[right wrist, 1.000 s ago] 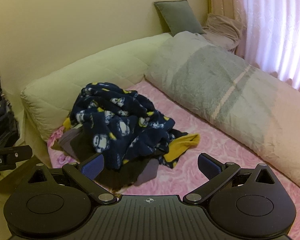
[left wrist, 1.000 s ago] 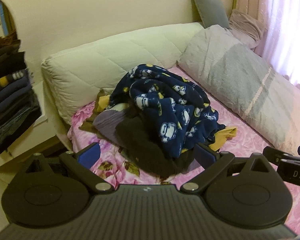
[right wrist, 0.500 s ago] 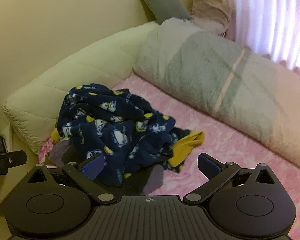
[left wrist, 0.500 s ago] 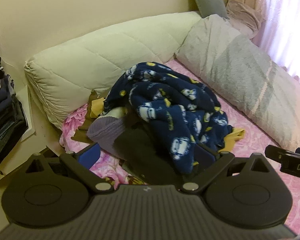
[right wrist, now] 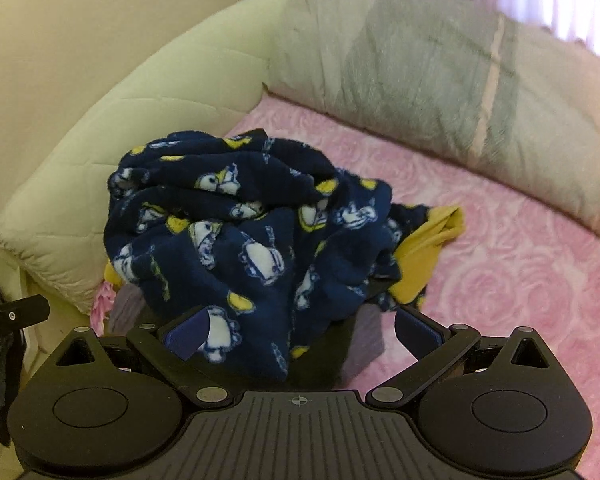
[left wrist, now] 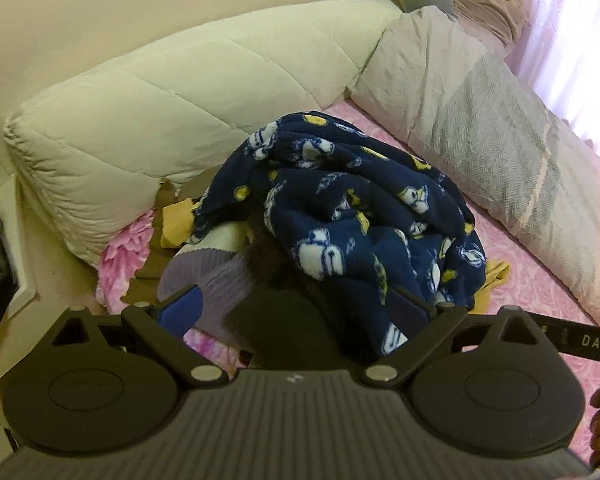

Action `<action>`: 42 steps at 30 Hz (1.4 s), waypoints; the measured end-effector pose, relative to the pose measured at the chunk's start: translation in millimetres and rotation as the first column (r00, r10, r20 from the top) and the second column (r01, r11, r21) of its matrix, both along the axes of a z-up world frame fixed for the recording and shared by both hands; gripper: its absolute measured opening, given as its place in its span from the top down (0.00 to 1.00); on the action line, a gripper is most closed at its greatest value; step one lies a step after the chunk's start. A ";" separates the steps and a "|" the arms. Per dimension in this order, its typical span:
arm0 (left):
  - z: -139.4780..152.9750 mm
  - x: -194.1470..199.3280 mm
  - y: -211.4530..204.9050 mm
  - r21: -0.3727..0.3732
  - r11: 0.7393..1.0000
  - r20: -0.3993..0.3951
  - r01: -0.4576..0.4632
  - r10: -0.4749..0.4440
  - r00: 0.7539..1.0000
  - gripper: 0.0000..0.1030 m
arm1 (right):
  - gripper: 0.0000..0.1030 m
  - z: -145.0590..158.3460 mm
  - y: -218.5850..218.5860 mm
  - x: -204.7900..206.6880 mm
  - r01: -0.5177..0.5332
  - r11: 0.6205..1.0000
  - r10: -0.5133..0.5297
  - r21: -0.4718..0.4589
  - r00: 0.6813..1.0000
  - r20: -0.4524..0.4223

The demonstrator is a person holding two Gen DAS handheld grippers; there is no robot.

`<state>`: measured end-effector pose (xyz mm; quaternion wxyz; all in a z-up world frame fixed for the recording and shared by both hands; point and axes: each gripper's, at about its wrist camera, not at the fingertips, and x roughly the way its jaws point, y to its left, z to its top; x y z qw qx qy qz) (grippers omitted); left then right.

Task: Fold clothes
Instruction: 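Move both tools toward the navy cartoon-print fleece on the pile, then grasp the navy fleece with the left gripper and lift it onto open bed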

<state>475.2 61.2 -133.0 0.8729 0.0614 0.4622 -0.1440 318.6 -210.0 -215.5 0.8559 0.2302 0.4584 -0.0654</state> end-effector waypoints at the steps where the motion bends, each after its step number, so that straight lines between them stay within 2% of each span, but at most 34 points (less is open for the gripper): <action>1: -3.5 7.0 -1.0 -0.001 1.000 -0.005 0.004 -0.004 1.000 0.06 | 0.01 -4.1 -0.2 5.9 0.003 1.000 -0.003 0.013 1.000 -0.002; 7: -24.7 43.0 -6.0 0.000 1.000 -0.043 0.009 -0.009 0.999 0.08 | 0.01 -24.9 1.6 36.5 -0.002 0.998 0.002 0.069 1.000 -0.001; 14: -45.5 71.7 -14.4 0.001 1.000 -0.076 0.022 -0.022 0.997 0.09 | 0.01 -44.0 15.6 56.7 -0.051 0.998 0.052 0.039 0.999 -0.015; 18: -59.1 84.2 -20.8 -0.021 0.999 -0.107 0.030 -0.032 0.994 0.11 | 0.01 -55.8 8.0 64.8 -0.001 0.999 0.003 0.043 0.999 -0.049; 23: -82.1 100.2 -29.3 -0.101 0.995 -0.172 0.019 -0.037 0.984 0.13 | 0.01 -65.8 -17.8 61.7 0.113 0.992 -0.107 0.062 0.990 -0.095; 24: -87.8 102.7 -31.6 -0.115 0.993 -0.185 0.016 -0.037 0.982 0.17 | 0.01 -66.4 -22.6 59.6 0.128 0.990 -0.121 0.060 0.987 -0.101; 26: -97.9 107.1 -35.8 -0.145 0.989 -0.210 0.008 -0.038 0.977 0.47 | 0.01 -66.5 -29.6 54.2 0.148 0.988 -0.142 0.051 0.984 -0.108; 27: -99.6 107.7 -37.4 -0.162 0.987 -0.216 0.004 -0.040 0.976 0.72 | 0.01 -66.5 -32.5 51.4 0.157 0.987 -0.151 0.045 0.982 -0.111; 28: -101.3 108.3 -38.9 -0.179 0.984 -0.221 0.000 -0.041 0.974 0.91 | 0.01 -65.8 -34.5 47.8 0.165 0.986 -0.159 0.041 0.981 -0.113; 29: -99.5 107.3 -40.2 -0.195 0.981 -0.215 0.003 -0.046 0.976 0.92 | 0.01 -64.9 -36.3 43.9 0.172 0.984 -0.167 0.037 0.979 -0.114; 32: -67.1 91.0 -44.0 -0.221 0.972 -0.114 0.079 -0.106 0.988 0.94 | 0.01 -58.3 -38.3 30.3 0.182 0.983 -0.177 0.035 0.979 -0.105; 36: -17.6 61.5 -52.5 -0.237 0.945 0.001 0.225 -0.231 0.973 0.95 | 0.01 -42.2 -37.2 8.0 0.192 0.981 -0.190 0.026 0.980 -0.063; 39: 16.9 35.3 -62.1 -0.275 0.902 0.056 0.332 -0.329 0.943 0.95 | 0.01 -28.9 -40.0 -12.6 0.215 0.976 -0.214 0.025 0.976 -0.023; 42: 57.6 -9.3 -86.9 -0.267 0.829 0.166 0.492 -0.463 0.871 0.95 | 0.01 -13.9 -44.8 -39.3 0.247 0.968 -0.248 0.032 0.969 0.017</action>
